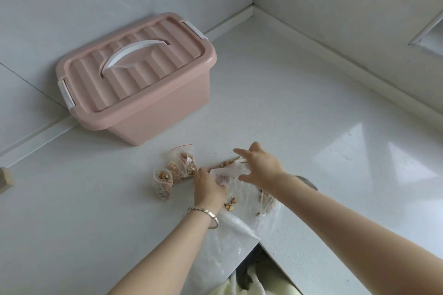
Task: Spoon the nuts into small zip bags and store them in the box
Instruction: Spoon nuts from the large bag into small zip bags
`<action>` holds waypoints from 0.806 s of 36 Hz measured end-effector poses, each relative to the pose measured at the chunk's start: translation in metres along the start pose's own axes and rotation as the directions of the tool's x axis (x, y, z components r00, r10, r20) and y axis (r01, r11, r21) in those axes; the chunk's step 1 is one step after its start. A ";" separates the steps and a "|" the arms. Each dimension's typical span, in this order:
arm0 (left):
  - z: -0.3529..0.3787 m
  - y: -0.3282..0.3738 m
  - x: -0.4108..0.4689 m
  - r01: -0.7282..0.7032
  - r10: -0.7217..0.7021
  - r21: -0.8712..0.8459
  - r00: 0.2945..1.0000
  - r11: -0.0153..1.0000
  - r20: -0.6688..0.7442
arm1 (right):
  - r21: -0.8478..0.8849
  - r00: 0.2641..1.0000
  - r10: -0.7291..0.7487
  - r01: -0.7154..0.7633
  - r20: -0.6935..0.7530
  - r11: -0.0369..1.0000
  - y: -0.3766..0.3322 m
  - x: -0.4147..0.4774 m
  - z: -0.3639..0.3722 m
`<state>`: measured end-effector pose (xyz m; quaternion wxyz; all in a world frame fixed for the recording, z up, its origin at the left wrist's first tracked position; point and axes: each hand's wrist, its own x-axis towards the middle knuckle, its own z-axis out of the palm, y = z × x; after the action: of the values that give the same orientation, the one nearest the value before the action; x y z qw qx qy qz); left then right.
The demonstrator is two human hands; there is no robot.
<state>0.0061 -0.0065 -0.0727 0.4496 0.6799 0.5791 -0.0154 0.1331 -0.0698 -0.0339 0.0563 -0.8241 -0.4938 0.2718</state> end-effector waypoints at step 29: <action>-0.004 0.039 0.013 -0.032 0.080 -0.161 0.951 0.986 0.298 | 0.199 0.958 -0.087 0.146 -0.275 0.969 0.063 -0.063 -0.004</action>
<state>0.0392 0.0088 -0.0540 0.5846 0.6488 0.4831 -0.0619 0.1615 -0.1547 -0.0287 0.2270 -0.8111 -0.4972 0.2082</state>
